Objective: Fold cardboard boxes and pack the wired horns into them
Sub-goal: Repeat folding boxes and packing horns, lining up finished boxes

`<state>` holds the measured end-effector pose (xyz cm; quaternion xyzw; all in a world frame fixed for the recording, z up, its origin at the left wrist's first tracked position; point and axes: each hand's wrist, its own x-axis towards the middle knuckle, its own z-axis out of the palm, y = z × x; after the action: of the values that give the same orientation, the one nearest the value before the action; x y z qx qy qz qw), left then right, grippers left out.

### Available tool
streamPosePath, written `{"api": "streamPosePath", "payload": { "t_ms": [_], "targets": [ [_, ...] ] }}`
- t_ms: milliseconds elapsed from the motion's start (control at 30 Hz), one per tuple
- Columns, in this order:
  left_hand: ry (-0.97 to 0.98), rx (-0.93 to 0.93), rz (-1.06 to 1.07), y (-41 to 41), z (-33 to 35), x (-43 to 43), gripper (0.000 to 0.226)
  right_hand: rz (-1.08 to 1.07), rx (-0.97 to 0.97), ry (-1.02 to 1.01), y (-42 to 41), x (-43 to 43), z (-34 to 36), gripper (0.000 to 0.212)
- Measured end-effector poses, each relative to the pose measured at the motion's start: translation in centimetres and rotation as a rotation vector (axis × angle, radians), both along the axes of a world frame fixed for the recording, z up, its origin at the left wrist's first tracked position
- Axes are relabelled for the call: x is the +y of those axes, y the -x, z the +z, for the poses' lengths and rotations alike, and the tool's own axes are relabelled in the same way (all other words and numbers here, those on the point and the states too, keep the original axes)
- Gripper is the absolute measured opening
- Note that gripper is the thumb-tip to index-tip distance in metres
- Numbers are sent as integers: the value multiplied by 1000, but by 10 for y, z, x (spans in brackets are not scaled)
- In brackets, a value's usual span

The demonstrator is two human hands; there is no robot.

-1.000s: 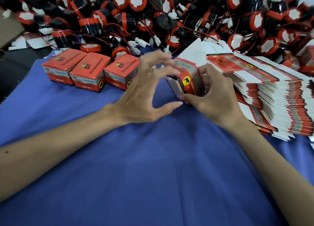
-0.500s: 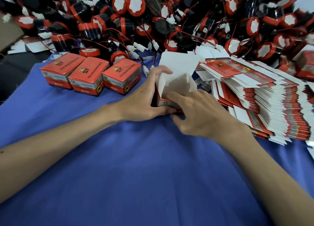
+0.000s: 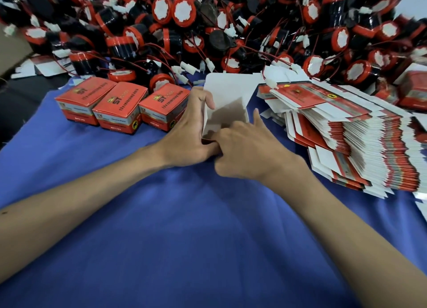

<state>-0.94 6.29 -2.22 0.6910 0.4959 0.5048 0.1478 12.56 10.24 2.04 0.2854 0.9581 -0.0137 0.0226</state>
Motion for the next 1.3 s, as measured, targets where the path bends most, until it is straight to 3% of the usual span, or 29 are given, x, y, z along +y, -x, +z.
{"api": "streamPosePath", "payload": {
  "t_ms": [167,200,333,367,433,500,567,633,667,800,900,967,1033,1167,1300],
  "targets": [
    [-58,77,126,2,-1,2,48,44,91,21,3,7,0,26],
    [-66,71,157,4,-1,3,49,71,220,80,1,12,2,28],
    [-90,-9,351,9,-4,8,50,-61,1218,302,-3,43,23,28],
    [-107,-26,408,9,-3,8,48,-135,1354,311,2,57,29,28],
    [-161,-56,500,8,-1,9,42,-247,1285,344,23,87,40,26],
    [-210,-47,551,7,1,7,37,-246,950,545,49,109,45,13],
    [-235,-31,577,7,1,6,35,-212,635,753,74,117,46,23],
    [-228,-35,607,8,0,5,34,-90,439,660,95,113,43,26],
    [-215,-40,627,8,0,4,34,-55,443,591,104,110,40,25],
    [-186,-47,647,8,1,4,36,-177,762,604,101,103,39,25],
    [-133,-7,670,7,2,4,37,-342,1356,973,59,99,46,32],
    [-88,28,677,5,2,4,45,-287,1578,1148,18,88,43,40],
    [-59,48,663,3,4,4,55,-213,1546,1175,-15,72,31,50],
    [9,73,582,1,7,5,71,-170,1509,1244,-54,46,5,42],
    [67,148,522,3,3,6,85,-93,1507,1089,-67,33,0,34]
  ]
}}
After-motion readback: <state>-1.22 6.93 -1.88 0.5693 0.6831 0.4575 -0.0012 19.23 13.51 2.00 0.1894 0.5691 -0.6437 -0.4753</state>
